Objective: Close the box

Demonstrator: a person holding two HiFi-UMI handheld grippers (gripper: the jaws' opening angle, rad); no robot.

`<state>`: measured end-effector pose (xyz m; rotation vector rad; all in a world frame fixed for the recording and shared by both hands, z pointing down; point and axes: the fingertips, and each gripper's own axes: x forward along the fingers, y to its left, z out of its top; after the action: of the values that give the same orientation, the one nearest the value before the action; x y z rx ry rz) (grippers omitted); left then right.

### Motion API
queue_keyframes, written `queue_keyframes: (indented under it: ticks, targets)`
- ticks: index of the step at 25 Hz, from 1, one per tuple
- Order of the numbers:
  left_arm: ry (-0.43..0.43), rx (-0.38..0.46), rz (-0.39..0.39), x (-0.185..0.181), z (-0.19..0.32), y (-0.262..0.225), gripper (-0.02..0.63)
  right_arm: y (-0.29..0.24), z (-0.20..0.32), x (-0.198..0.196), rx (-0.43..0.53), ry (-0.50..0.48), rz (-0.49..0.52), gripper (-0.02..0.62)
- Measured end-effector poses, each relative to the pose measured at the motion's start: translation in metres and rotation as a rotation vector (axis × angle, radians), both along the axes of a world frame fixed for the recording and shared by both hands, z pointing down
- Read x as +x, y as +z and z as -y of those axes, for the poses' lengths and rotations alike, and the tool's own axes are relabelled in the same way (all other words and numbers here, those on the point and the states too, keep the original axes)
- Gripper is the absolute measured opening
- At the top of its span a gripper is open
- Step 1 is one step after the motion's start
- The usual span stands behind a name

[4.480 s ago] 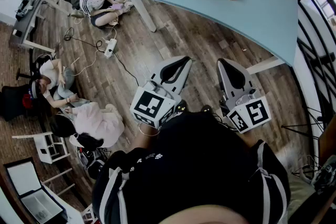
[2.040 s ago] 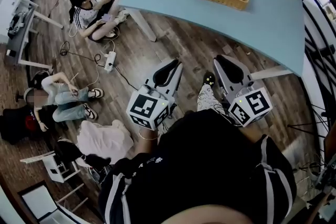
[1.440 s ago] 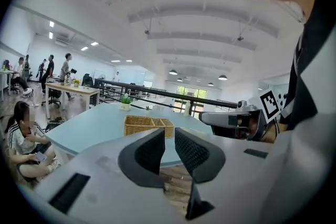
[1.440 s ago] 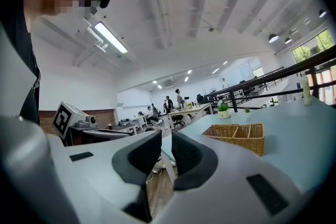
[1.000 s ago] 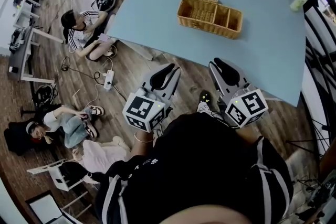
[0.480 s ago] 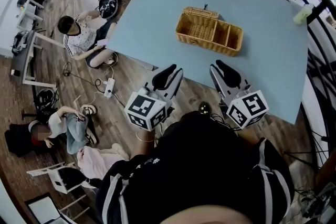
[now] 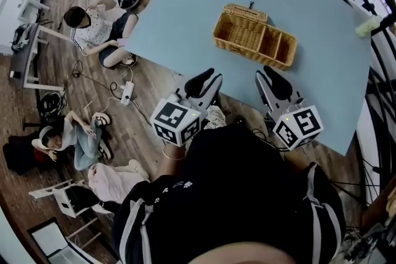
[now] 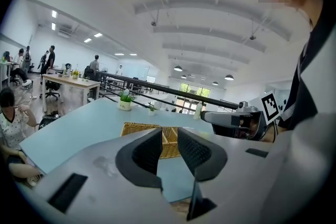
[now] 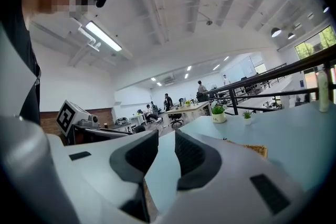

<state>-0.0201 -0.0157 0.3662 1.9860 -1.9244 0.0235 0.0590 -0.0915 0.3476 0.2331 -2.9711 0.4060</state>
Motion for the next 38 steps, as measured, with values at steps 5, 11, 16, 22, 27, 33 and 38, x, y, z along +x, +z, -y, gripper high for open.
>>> queue_keyframes:
  ticks: [5, 11, 16, 22, 27, 33, 38]
  targets:
    - [0.038, 0.006, 0.003, -0.029, 0.023, 0.001, 0.077, -0.002, 0.02, -0.02, 0.012, 0.044, 0.0, 0.1]
    - [0.093, 0.015, 0.005, -0.069, 0.062, 0.002, 0.078, 0.002, 0.048, -0.052, 0.001, 0.095, -0.006, 0.1]
    - [0.128, -0.005, -0.019, -0.1, 0.09, 0.013, 0.081, 0.011, 0.072, -0.077, -0.011, 0.143, -0.023, 0.1]
    - [0.195, -0.033, -0.048, -0.136, 0.116, 0.019, 0.094, 0.014, 0.091, -0.101, -0.033, 0.222, -0.054, 0.1]
    - [0.249, -0.07, -0.076, -0.159, 0.14, 0.025, 0.107, 0.017, 0.108, -0.117, -0.047, 0.272, -0.079, 0.1]
    - [0.311, -0.12, -0.136, -0.169, 0.16, 0.046, 0.114, 0.027, 0.119, -0.123, -0.075, 0.336, -0.123, 0.101]
    - [0.355, -0.161, -0.194, -0.176, 0.176, 0.063, 0.121, 0.034, 0.125, -0.126, -0.083, 0.378, -0.153, 0.103]
